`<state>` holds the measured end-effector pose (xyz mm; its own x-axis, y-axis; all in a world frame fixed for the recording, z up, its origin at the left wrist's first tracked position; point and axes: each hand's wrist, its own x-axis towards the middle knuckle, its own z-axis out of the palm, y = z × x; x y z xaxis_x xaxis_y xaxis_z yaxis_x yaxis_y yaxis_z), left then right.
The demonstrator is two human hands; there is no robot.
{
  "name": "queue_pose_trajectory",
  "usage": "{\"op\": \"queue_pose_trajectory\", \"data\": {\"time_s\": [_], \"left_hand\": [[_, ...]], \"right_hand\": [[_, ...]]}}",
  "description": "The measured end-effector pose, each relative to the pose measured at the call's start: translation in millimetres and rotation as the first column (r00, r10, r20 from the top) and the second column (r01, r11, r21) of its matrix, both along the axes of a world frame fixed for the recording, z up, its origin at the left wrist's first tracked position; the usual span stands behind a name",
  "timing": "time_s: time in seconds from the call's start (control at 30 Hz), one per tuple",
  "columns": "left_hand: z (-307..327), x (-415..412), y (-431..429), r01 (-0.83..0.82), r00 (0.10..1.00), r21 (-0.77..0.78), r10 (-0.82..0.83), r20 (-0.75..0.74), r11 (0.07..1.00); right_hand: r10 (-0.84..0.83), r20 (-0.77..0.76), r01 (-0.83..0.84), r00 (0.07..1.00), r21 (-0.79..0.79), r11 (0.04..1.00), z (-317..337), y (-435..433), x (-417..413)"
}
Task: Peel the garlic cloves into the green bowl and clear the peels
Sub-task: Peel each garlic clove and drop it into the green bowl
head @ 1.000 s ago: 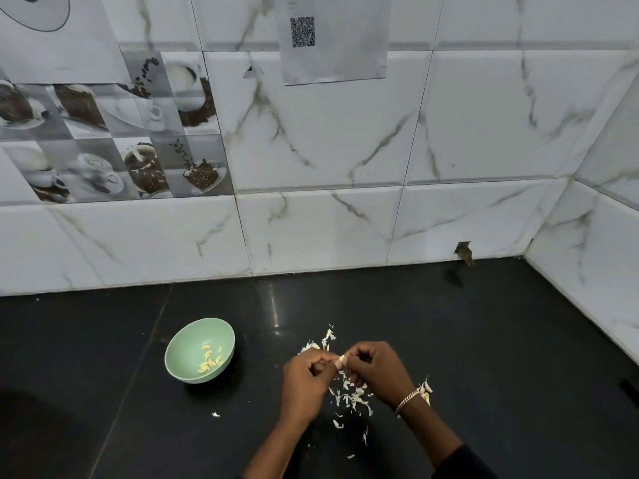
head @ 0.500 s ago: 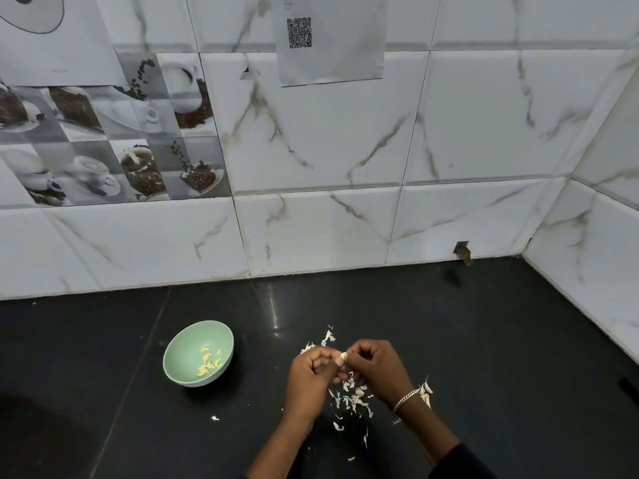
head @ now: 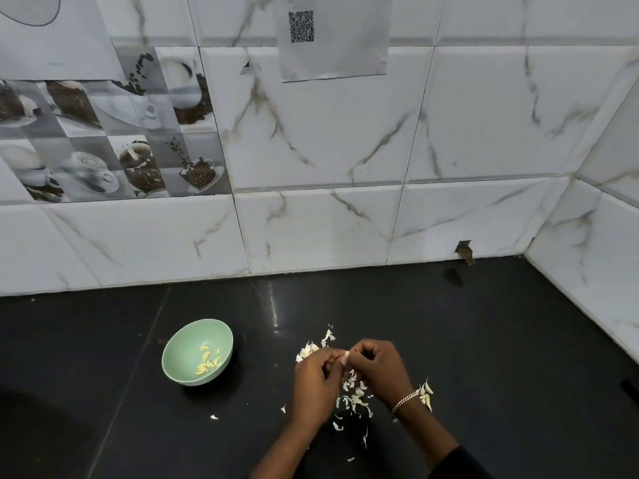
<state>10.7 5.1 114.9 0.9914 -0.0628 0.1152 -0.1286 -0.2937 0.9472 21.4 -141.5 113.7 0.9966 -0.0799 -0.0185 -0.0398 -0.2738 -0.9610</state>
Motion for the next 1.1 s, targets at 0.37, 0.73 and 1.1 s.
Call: {"op": "queue_pose_trajectory", "data": {"time_s": [0.37,0.73,1.1], "left_hand": [[7.2,10.5,6.6,0.09,0.961,-0.202,-0.138,-0.238,0.975],[10.2,13.9,4.7,-0.027,0.854,-0.508,-0.244,-0.459,0.861],[-1.6,16.4,14.0,-0.168,0.844,-0.555,-0.172,-0.508,0.815]], "right_hand": [[0.043,0.019,-0.044,0.999,0.023,0.999,3.4,-0.4,1.3],[0.062,-0.005,-0.061,0.998,0.042,0.997,7.8,-3.1,0.8],[-0.054,-0.217,-0.012,0.975,-0.291,0.957,-12.5,-21.2,13.2]]}}
